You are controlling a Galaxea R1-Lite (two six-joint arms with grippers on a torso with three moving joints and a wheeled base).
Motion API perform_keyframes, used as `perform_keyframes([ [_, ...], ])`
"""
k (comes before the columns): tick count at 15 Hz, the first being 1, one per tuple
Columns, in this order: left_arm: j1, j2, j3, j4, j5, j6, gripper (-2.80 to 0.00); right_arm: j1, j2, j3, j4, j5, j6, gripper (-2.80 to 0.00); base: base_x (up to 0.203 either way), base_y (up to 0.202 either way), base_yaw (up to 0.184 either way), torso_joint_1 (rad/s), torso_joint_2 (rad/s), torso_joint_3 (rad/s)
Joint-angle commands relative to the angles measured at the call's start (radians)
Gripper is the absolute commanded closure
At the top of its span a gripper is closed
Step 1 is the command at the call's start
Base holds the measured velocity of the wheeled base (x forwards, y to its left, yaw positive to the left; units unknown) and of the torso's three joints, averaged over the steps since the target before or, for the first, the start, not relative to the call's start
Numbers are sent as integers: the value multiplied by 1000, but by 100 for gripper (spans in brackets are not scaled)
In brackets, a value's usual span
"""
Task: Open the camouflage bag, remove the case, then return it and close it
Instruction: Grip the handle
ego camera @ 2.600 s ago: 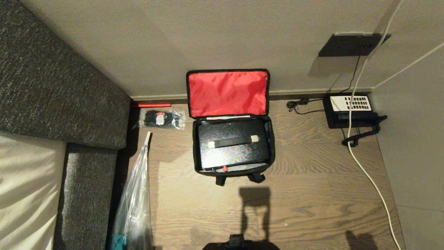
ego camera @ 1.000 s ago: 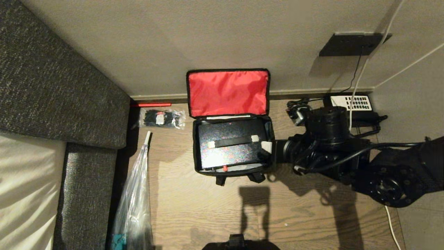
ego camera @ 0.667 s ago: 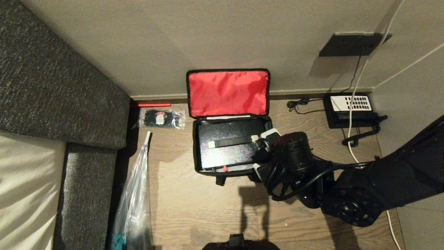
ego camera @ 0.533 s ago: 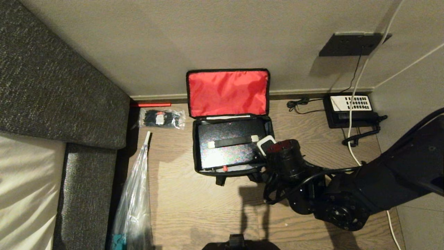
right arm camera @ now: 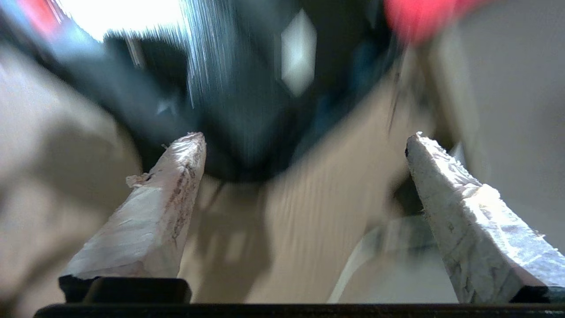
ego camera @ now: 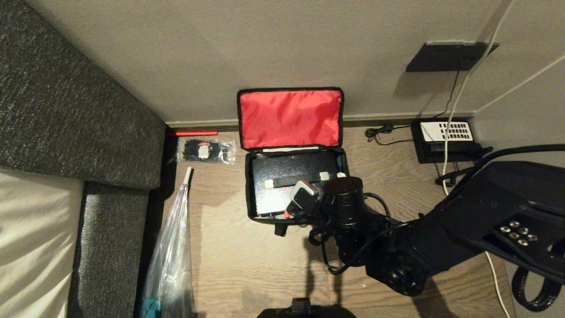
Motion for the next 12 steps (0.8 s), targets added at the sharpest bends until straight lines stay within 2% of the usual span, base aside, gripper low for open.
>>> perform_keyframes([
  [1, 1, -2, 3, 0, 0, 0, 0, 3, 63, -44, -152, 128, -164, -280, 0, 0, 0, 0, 0, 0],
  [3, 1, -2, 3, 0, 0, -1, 0, -14, 114, -85, -286, 203, -371, -280, 0, 0, 0, 0, 0, 0],
  [4, 1, -2, 3, 0, 0, -1, 0, -22, 150, -97, -371, 222, -449, -280, 0, 0, 0, 0, 0, 0],
  [5, 1, -2, 3, 0, 0, 0, 0, -34, 180, -113, -393, 233, -492, -280, 0, 0, 0, 0, 0, 0],
  [7, 1, -2, 3, 0, 0, -1, 0, -51, 218, -134, -401, 224, -523, -280, 0, 0, 0, 0, 0, 0],
  [9, 1, -2, 3, 0, 0, 0, 0, -59, 233, -143, -399, 148, -562, -280, 0, 0, 0, 0, 0, 0],
  [11, 1, -2, 3, 0, 0, 0, 0, -56, 248, -177, -389, 9, -572, -280, 0, 0, 0, 0, 0, 0],
  [12, 1, -2, 3, 0, 0, 0, 0, -51, 260, -218, -377, -31, -567, -280, 0, 0, 0, 0, 0, 0],
])
